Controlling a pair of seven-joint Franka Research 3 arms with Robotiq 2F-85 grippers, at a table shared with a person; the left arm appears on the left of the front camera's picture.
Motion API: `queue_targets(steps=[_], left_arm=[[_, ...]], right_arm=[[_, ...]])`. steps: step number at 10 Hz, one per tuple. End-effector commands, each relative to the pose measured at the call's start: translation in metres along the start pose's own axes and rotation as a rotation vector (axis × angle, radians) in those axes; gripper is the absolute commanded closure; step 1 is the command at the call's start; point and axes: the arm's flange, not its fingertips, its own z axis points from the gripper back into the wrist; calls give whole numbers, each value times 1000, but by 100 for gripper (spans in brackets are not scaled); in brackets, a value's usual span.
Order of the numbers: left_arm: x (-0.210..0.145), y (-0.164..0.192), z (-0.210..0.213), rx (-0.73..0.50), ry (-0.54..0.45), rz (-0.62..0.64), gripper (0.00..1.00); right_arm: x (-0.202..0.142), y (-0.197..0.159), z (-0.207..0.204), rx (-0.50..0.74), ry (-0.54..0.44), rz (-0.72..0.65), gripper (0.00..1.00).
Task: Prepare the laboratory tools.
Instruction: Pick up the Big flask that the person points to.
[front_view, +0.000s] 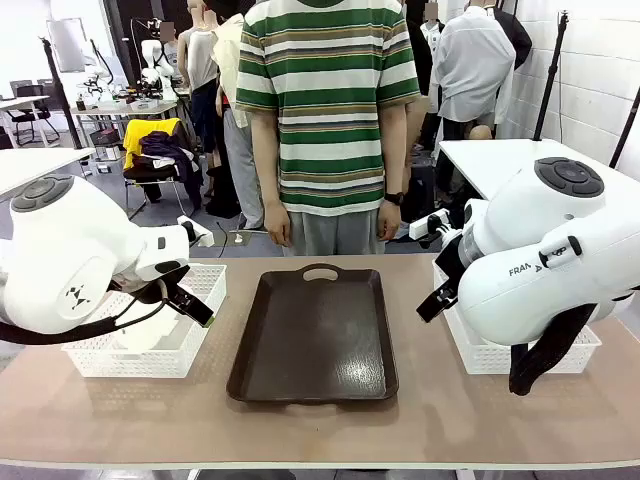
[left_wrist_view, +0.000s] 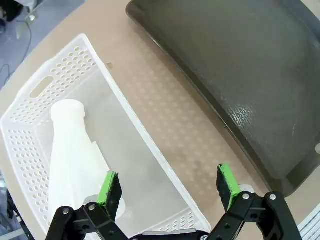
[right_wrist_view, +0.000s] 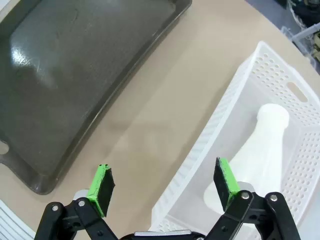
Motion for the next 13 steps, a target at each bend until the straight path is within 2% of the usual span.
queue_targets(steps=[1,13], left_arm=[[0,0,0,0,0,0,0],[0,0,0,0,0,0,0]], right_arm=[[0,0,0,0,0,0,0],[0,0,0,0,0,0,0]])
